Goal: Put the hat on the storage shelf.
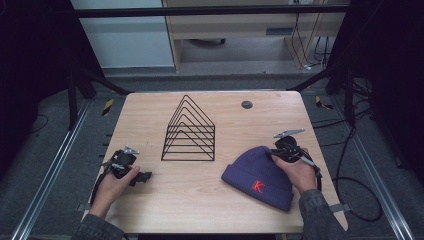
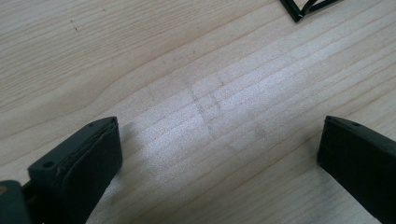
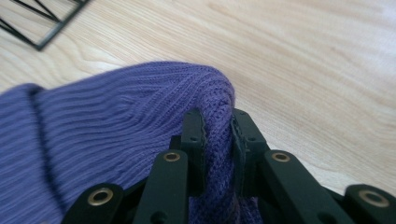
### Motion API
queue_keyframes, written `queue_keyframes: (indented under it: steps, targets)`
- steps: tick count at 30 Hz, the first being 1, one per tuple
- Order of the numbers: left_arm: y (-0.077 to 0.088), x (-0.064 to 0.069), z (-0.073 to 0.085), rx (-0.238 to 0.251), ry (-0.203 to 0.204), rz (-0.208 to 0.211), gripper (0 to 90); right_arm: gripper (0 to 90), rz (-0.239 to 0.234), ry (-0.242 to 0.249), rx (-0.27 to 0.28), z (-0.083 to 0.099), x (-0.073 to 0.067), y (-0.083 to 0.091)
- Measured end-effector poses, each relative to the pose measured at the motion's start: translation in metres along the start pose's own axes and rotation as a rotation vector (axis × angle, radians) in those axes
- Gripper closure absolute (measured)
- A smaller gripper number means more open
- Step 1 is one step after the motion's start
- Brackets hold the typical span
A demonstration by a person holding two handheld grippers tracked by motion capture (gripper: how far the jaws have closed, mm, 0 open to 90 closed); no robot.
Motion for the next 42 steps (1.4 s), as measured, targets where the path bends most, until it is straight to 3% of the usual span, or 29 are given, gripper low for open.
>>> queue_keyframes:
  steps: [14, 17, 19, 28, 35, 42]
  targets:
    - [0.0, -0.001, 0.0, 0.004, -0.009, 0.006, 0.0, 77.9, -0.036, 0.111, 0.128, -0.008, -0.038, 0.049]
    - [0.002, -0.002, -0.002, 0.02, 0.002, 0.0, 6.8, 78.1, -0.062, 0.129, 0.155, -0.01, -0.049, 0.058]
    - [0.006, -0.004, -0.004, 0.058, 0.024, -0.003, 4.8, 78.2, -0.087, 0.14, 0.179, -0.012, -0.056, 0.064]
    - [0.011, -0.007, -0.006, 0.119, 0.026, 0.0, 3.7, 78.7, -0.124, 0.206, 0.208, -0.026, -0.079, 0.079]
    - [0.02, -0.01, -0.008, 0.205, 0.038, 0.022, 3.4, 78.6, -0.128, 0.258, 0.233, -0.045, -0.087, 0.089]
    - [0.023, -0.013, -0.008, 0.224, 0.044, 0.001, 4.2, 78.6, -0.128, 0.265, 0.249, -0.06, -0.088, 0.095]
Point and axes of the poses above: each handheld gripper's, and its own axes: y roughly backward along the jaws, z roughly out of its underside, x roughly to its right, the point moved 2 cm from there along -y, roughly forward along the jaws, and after that the axes turned 10 degrees about -z, right-handed, at the moved point
